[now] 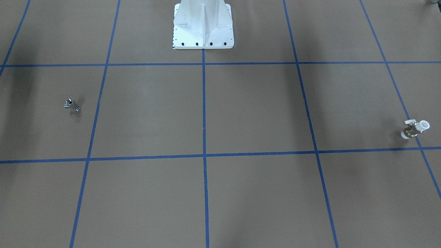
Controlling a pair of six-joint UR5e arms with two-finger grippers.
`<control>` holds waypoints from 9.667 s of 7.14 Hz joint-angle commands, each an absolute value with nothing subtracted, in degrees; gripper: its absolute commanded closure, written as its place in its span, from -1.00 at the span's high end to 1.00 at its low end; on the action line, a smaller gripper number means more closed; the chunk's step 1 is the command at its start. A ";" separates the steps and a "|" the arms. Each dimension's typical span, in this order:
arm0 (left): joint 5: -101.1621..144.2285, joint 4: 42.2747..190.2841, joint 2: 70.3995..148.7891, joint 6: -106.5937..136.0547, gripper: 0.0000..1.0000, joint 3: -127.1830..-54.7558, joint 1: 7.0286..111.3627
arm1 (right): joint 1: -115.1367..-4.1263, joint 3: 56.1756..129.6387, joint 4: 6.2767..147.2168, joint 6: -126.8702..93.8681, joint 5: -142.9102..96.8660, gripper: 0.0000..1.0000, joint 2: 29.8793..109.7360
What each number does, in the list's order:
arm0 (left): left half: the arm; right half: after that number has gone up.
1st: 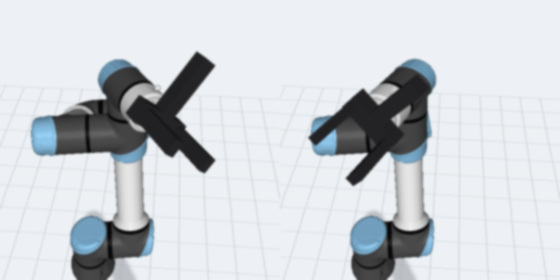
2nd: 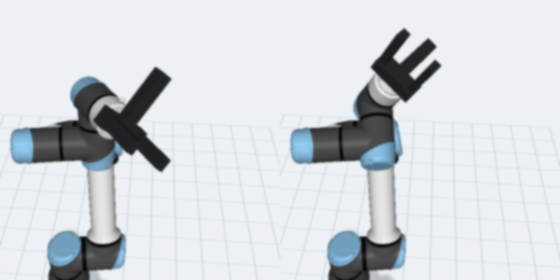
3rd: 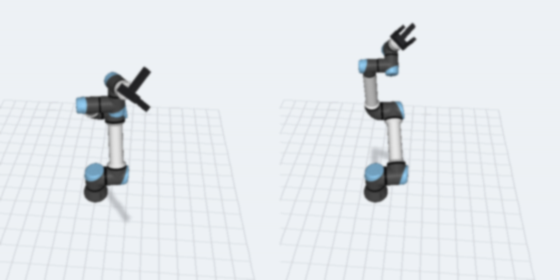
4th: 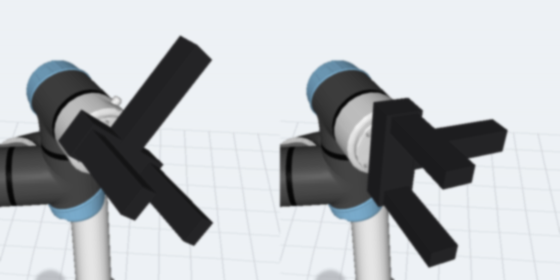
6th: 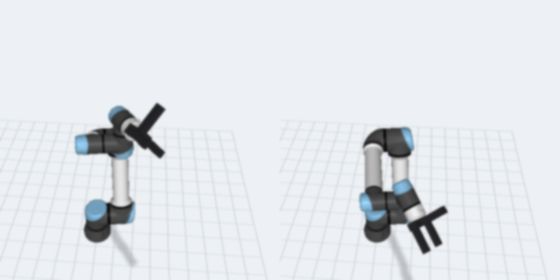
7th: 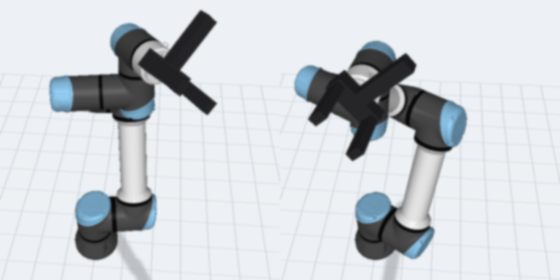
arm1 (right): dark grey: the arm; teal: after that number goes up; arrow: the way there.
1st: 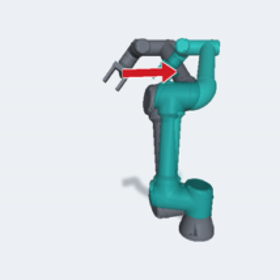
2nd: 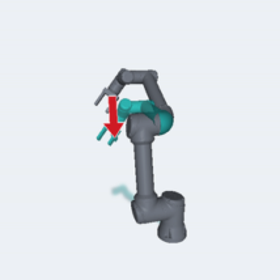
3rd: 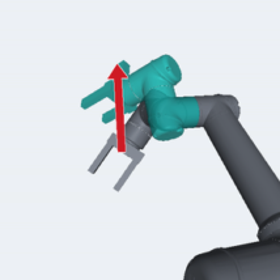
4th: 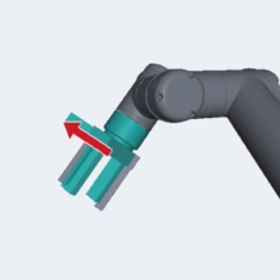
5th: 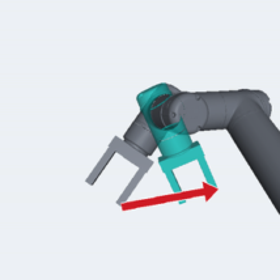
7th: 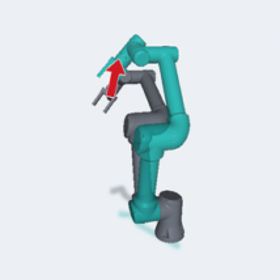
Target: Assemble PPR valve and pipe with both arms
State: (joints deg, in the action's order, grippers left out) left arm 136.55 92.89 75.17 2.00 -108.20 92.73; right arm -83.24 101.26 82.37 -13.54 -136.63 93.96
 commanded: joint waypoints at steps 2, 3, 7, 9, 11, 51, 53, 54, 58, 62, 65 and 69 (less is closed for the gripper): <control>137.55 93.07 74.18 2.02 0.99 -109.51 92.38 | -82.88 101.51 82.00 -13.36 -138.41 1.00 94.39; 137.46 93.08 74.88 1.93 0.99 -108.90 90.55 | -81.84 101.25 82.00 -13.36 -138.60 1.00 94.39; 136.93 95.25 83.28 6.68 0.99 -100.34 84.99 | -81.30 101.25 81.65 -13.01 -138.87 1.00 95.71; 136.67 101.48 88.83 6.85 1.00 -91.27 82.37 | -79.99 101.16 80.16 -13.27 -139.66 1.00 95.80; 133.09 104.22 91.67 13.16 1.00 -88.51 78.07 | -78.67 101.08 80.24 -13.62 -139.83 1.00 95.80; 113.82 88.11 147.47 76.45 -1.00 -76.86 36.92 | -75.94 101.16 79.89 -19.34 -139.66 1.00 94.66; 113.82 88.59 149.58 76.46 -1.00 -73.30 34.81 | -75.94 101.69 79.89 -19.34 -139.66 1.00 94.66; 113.82 88.59 149.50 76.38 -1.00 -73.04 34.63 | -75.94 101.69 79.89 -19.34 -139.66 1.00 94.66; 113.82 88.59 149.42 76.38 -0.93 -72.95 34.54 | -75.94 101.60 79.89 -19.34 -139.57 1.00 94.66; 113.73 88.68 149.41 76.46 0.24 -72.86 34.37 | -75.94 101.43 79.89 -19.34 -139.57 1.00 94.66; 113.73 89.65 149.33 76.46 0.34 -73.30 34.37 | -75.85 101.43 79.98 -19.34 -139.57 1.00 94.66; 117.31 83.54 134.96 68.78 0.38 -94.67 41.11 | -60.34 104.40 69.39 -40.61 -130.02 1.00 93.43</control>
State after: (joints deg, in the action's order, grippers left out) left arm 115.16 87.03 140.93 73.40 -86.11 38.49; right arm -65.69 103.50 74.25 -31.81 -133.26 93.51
